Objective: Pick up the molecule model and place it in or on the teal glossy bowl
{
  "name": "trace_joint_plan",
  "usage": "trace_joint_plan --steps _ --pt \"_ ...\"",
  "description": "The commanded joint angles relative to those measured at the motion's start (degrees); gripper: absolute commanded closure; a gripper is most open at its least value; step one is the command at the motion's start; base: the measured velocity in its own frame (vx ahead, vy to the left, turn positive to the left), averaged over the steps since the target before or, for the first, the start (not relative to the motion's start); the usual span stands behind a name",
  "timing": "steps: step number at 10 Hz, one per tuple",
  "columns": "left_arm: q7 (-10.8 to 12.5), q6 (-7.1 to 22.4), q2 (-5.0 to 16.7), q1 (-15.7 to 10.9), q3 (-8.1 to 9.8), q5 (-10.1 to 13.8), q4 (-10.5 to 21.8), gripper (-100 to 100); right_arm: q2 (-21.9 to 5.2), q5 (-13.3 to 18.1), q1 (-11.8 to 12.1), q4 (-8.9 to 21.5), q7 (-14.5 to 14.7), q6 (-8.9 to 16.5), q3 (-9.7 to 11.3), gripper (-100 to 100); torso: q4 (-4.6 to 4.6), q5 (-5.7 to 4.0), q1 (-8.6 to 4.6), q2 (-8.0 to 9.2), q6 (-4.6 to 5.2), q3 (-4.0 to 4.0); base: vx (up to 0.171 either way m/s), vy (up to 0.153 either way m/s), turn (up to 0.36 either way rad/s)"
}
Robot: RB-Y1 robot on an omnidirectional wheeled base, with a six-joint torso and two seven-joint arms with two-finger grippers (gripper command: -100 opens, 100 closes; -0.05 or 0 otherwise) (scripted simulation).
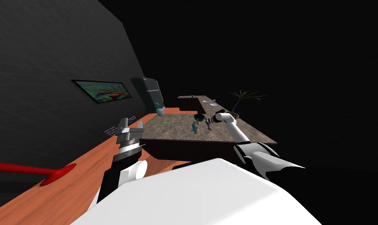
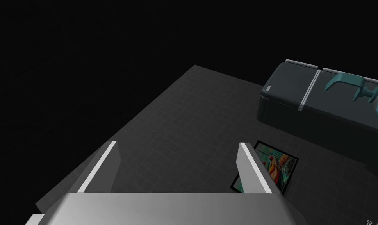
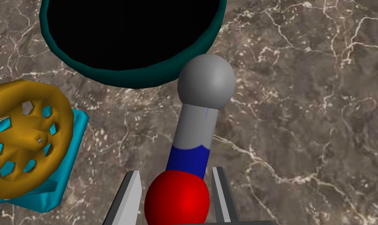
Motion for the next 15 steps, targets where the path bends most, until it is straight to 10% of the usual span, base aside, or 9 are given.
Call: trace_joint_plan --steps 1,15 --pt "0.0 0.0 0.0 0.0 0.00 0.0 0.0 0 -1.1 0.5 -0.5 1.7 -0.4 0.6 -1.1 100 0.00 0.00 0.00 0.00 0.00 0.00 -0.044 0.004 0.254" --pt "0.0 0.0 0.0 0.0 0.02 0.0 0.0 0 -10.0 6.0 -7.7 18.5 -7.2 4.5 -9.2 100 0.05 -0.10 -0.42 -0.01 0.04 0.02 -0.053 -0.048 0.273"
